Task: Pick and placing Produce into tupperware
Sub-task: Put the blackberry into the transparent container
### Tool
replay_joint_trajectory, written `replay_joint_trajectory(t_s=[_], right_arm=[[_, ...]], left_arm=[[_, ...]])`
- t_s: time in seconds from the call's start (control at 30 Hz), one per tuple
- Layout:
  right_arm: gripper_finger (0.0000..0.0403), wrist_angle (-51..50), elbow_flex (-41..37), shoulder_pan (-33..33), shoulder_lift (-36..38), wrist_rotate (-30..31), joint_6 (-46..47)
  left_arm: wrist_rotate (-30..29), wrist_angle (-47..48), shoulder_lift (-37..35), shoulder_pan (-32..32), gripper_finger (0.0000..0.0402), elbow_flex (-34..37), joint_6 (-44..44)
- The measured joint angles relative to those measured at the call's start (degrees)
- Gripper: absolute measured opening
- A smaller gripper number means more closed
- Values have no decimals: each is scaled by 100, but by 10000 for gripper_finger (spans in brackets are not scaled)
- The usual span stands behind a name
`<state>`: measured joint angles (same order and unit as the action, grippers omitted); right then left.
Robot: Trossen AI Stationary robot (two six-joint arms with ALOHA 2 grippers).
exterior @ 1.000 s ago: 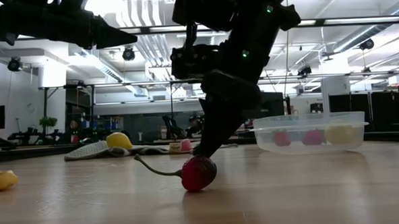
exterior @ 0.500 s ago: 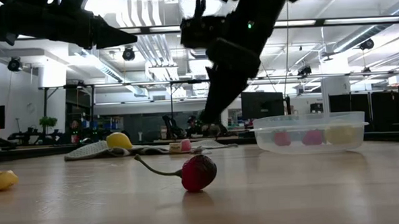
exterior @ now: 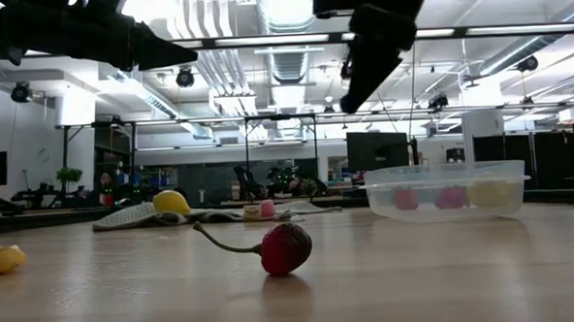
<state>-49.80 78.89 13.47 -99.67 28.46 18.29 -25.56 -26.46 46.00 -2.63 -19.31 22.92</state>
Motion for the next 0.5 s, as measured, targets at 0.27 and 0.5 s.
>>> replay_joint_trajectory(t_s=[0.27, 0.5], right_arm=[[92, -920, -82, 0, 172, 19, 471], [90, -1047, -547, -45, 172, 8, 695]], left_arm=[[2, -2, 0, -1, 137, 0, 0], [1, -1, 0, 0, 137, 0, 0]])
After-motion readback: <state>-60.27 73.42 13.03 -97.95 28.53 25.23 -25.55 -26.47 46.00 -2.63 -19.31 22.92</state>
